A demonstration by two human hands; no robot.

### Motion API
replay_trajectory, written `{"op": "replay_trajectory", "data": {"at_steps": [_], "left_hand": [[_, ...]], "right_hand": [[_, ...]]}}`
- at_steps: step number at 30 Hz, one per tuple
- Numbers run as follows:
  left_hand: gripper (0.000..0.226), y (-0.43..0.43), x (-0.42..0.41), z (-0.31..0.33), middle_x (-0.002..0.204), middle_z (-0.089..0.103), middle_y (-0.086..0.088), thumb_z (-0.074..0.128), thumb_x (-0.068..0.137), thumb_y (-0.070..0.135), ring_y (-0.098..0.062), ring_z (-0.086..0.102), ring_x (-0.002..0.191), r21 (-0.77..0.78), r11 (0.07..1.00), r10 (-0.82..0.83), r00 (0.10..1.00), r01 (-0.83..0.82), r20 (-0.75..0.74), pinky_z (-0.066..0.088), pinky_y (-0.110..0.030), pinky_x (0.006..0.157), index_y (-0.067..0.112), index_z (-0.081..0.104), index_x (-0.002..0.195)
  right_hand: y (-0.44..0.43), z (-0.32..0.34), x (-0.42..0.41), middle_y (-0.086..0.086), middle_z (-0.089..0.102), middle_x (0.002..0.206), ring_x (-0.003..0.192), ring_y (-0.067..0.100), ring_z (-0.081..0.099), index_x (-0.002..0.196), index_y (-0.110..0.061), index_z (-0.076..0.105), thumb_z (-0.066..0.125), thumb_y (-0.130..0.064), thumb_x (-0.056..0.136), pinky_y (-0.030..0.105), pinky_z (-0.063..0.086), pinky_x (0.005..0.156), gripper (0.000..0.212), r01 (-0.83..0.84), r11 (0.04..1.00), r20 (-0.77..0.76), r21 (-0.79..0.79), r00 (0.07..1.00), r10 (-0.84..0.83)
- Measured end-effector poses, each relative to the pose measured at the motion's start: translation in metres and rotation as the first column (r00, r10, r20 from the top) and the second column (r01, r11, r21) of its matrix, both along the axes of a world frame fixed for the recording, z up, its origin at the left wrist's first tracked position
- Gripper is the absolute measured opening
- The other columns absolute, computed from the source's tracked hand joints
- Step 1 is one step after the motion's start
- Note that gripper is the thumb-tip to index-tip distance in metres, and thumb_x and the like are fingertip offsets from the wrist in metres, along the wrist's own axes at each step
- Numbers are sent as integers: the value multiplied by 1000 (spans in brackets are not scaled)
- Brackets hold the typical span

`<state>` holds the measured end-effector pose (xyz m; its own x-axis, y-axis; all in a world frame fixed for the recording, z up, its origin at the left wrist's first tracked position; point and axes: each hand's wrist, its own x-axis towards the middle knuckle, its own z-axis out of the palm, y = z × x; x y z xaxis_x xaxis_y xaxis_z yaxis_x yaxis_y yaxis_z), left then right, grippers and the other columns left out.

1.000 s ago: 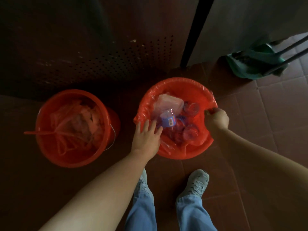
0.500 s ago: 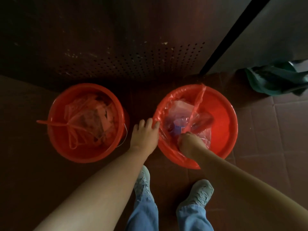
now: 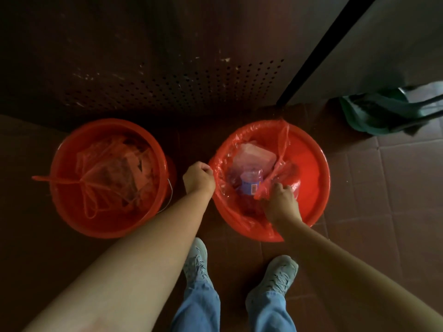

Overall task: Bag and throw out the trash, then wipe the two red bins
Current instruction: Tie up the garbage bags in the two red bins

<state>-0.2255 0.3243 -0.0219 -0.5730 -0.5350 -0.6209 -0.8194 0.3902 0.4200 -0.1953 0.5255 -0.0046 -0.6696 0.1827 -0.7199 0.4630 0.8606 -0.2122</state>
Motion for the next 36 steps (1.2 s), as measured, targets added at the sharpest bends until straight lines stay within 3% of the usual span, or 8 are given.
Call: {"op": "replay_trajectory", "data": {"at_steps": [5,8,14,19,23,26,30,36], "left_hand": [[12,26,-26,28,93,70,3,62,95,14,-20,68,94,62,995,-73,989,82,-130,53,-31,85,23,68,91],[9,49,-29,43,88,69,5,63,94,15,-18,66,88,139,970,-181,974,199,-135,49,-26,80,21,70,95],[9,55,-4,56,80,62,12,66,93,15,-17,65,84,252,883,-396,917,395,-51,47,-25,75,23,64,88],[30,46,2,56,108,70,-15,62,84,9,-36,69,100,229,963,-179,974,145,138,57,-46,89,18,62,113],[39,32,-3,40,109,71,-24,58,82,25,-40,71,98,177,984,-31,976,-8,216,58,-54,88,5,66,115],[41,30,-13,26,106,73,-20,62,89,40,-36,71,98,196,980,1,987,-33,162,58,-50,89,7,71,110],[26,22,-25,17,102,74,-19,60,93,25,-37,72,96,145,984,96,992,-107,79,59,-49,87,8,73,108],[21,24,-42,46,113,70,-6,57,100,30,-26,66,103,59,994,107,972,-97,-210,54,-42,94,19,70,111]], "right_hand": [[27,22,-16,14,72,100,86,34,69,103,-11,70,63,-54,85,29,47,62,46,165,986,155,-17,975,-160],[43,38,-20,11,74,94,78,28,69,96,-14,70,63,-65,84,27,45,58,53,245,969,221,-34,947,-232],[69,64,-18,0,64,53,55,20,63,66,-14,67,67,-46,93,28,48,54,42,460,875,167,-148,884,-437],[72,71,-14,1,61,62,68,24,61,67,-17,61,61,-37,98,30,45,65,37,351,922,146,-164,933,-330],[65,63,-15,11,66,77,80,32,65,72,-13,63,60,-35,98,36,50,73,34,301,933,140,-197,951,-277],[59,51,-14,12,67,82,85,33,65,84,-8,68,63,-35,96,35,49,72,30,291,929,119,-229,956,-270],[53,41,-14,14,72,87,85,31,68,92,-8,73,64,-32,95,37,53,76,26,326,907,105,-265,945,-309],[50,46,-15,0,61,60,56,19,57,70,-15,63,67,-32,92,27,44,55,27,468,838,78,-280,881,-466]]}}
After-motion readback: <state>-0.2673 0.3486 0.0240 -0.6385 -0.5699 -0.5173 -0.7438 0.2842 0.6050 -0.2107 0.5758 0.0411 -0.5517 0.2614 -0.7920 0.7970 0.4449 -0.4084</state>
